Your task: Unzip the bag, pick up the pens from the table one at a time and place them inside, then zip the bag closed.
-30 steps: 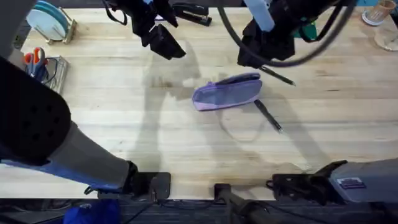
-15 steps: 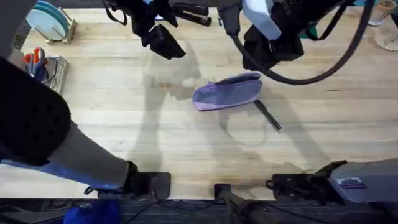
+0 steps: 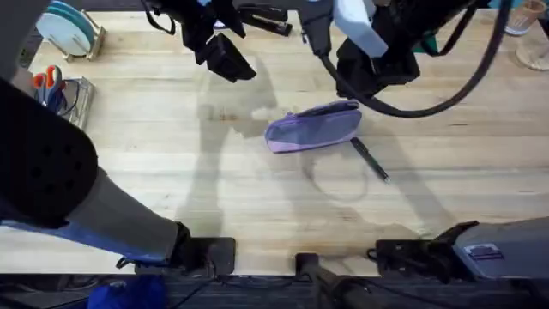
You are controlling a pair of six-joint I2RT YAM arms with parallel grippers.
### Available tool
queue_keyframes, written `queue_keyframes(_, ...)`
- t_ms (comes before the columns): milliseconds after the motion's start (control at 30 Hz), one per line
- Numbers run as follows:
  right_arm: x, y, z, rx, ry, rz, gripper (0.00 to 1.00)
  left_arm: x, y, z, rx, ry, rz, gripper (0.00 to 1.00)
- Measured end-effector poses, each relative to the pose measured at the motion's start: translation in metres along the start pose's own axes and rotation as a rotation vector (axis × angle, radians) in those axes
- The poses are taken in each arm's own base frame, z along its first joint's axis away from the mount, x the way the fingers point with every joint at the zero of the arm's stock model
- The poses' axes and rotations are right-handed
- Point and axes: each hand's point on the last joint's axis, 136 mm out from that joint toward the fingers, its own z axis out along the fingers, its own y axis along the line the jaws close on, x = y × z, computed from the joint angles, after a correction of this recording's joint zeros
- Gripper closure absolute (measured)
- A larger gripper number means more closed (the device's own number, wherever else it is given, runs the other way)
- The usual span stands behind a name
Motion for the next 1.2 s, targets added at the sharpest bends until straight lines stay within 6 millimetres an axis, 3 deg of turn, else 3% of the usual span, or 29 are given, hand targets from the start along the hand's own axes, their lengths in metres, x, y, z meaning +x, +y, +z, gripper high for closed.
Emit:
queue_keyframes(967, 0.016, 0.009, 0.078, -0.221, 0.078, 0.037, 0.970, 0.000, 0.000, 0.000, 0.000, 0.000, 0.000, 0.007)
queue_keyframes(1200, 0.016, -0.004, 0.103, -0.200, 0.071, 0.036, 0.970, 0.000, 0.000, 0.000, 0.000, 0.000, 0.000, 0.008)
